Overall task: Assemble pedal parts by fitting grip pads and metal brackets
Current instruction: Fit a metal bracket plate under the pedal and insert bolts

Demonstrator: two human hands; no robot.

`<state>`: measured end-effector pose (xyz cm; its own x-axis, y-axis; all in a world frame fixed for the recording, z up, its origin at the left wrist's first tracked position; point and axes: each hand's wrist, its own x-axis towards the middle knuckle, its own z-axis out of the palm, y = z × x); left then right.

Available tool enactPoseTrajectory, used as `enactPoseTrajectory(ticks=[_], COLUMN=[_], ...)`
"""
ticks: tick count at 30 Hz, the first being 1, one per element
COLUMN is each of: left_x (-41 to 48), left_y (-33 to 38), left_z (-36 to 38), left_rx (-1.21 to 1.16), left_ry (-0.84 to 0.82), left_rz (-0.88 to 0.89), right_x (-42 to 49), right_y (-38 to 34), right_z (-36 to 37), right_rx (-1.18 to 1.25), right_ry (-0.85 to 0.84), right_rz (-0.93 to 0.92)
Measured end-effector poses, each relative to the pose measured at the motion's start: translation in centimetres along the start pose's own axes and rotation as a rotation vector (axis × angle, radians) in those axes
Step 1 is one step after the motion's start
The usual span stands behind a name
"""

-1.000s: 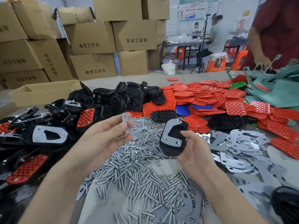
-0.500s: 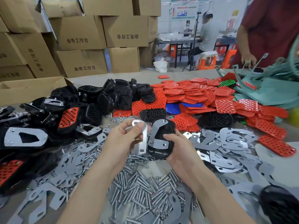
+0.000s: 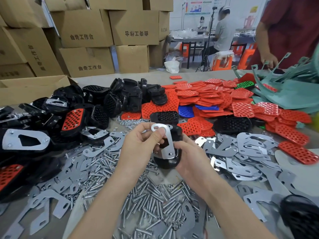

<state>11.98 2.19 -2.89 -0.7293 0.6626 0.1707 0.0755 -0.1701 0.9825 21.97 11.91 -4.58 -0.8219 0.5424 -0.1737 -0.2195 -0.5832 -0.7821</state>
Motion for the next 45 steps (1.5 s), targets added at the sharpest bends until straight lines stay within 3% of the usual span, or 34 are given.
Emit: enactPoseTrajectory(ticks=[5, 10, 17, 23, 33, 45], left_x=[-0.2, 0.0, 0.1, 0.0, -0.2, -0.4], left_y=[0.2, -0.5, -1.2, -1.3, -1.4, -1.4], left_z=[0.3, 0.0, -0.3, -0.3, -0.2, -0.1], left_rx=[0.004, 0.158, 0.155, 0.127, 0.139, 0.069], left_ry=[0.028, 0.095, 0.049, 0.008, -0.016, -0.041], left_rz=[0.009, 0.060, 0.065, 0.074, 0.149, 0.070], right_x=[-0.1, -0.7, -0.4, -0.7, -0.6, -1.3], right_y=[0.3, 0.3, 0.4, 0.8, 0.6, 0.0], right_z=[0.1, 0.2, 0.3, 0.1, 0.2, 0.7], right_rx=[-0.088, -0.065, 0.048, -0.017, 0.046, 0.011], right_ry=[-0.032, -0.071, -0.024, -0.130, -0.112, -0.142], right_rz=[-0.029, 0.006, 0.055, 0.016, 0.048, 0.053])
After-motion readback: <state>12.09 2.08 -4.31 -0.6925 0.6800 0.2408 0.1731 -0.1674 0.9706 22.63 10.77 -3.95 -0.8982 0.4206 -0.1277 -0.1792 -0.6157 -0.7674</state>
